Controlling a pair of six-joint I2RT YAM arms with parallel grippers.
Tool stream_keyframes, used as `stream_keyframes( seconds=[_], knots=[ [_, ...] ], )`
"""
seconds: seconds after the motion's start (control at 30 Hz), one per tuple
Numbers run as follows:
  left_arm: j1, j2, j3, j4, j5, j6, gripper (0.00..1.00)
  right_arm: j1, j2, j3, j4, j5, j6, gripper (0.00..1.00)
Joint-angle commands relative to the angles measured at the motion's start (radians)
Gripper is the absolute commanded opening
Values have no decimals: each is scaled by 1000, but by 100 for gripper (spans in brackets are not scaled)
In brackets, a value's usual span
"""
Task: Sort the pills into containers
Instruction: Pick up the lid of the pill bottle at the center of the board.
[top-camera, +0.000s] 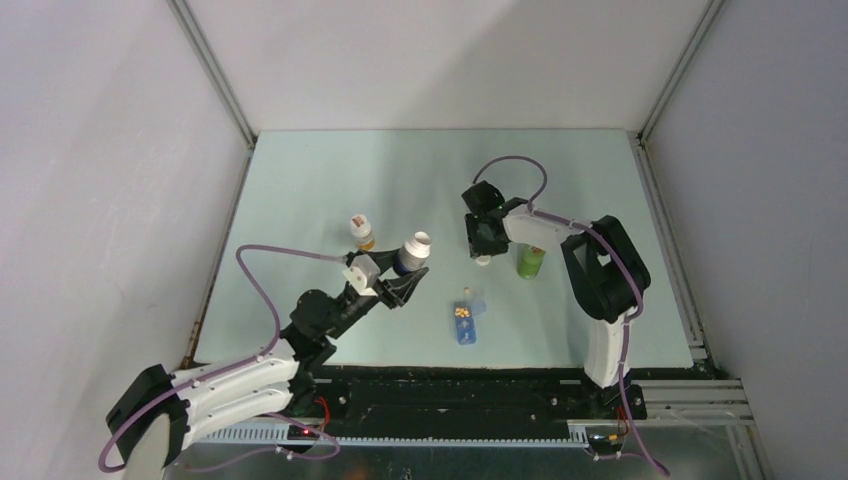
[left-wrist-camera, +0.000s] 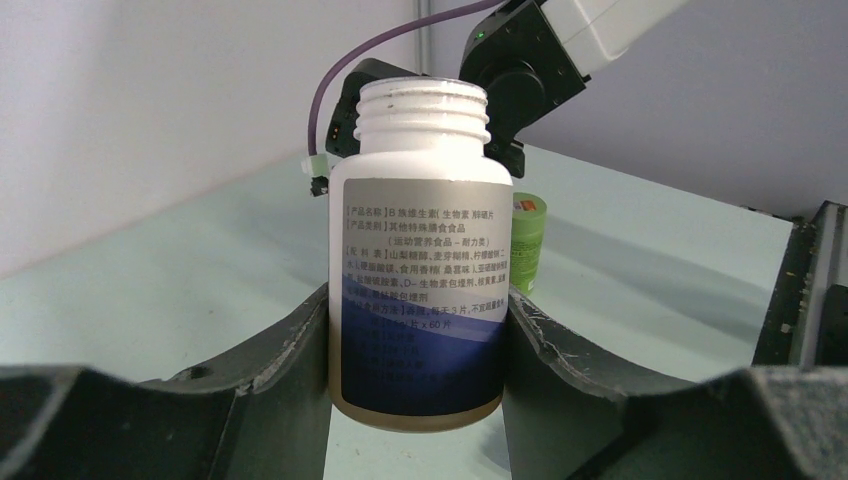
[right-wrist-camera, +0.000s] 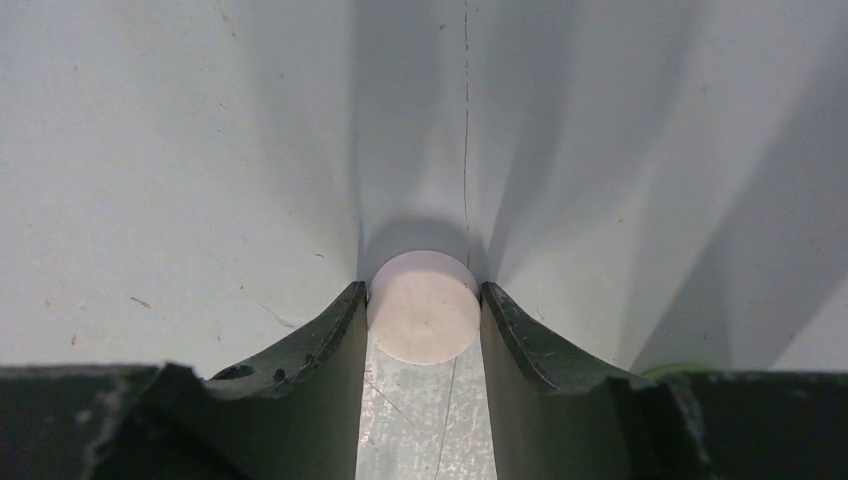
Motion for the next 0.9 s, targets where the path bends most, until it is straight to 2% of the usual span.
stream_keyframes(
  seconds=[0.0, 0.2, 0.4, 0.63, 0.87],
  knots=[
    [12, 5, 14, 45, 30, -34, 0, -32, -56, 16, -9, -72, -9, 30],
    [18, 21, 35, 25, 66, -37, 0, -86, -223, -42, -6, -329, -7, 29],
    [38, 34, 88, -50, 98, -43, 0, -117, -473, -134, -4, -596, -3, 29],
    [64, 33, 139, -128, 217, -43, 0, -127, -700, -228, 91, -894, 72, 29],
    [65, 28, 173, -167, 335, -42, 0, -118, -804, -276, 217, -1048, 170, 30]
  ],
)
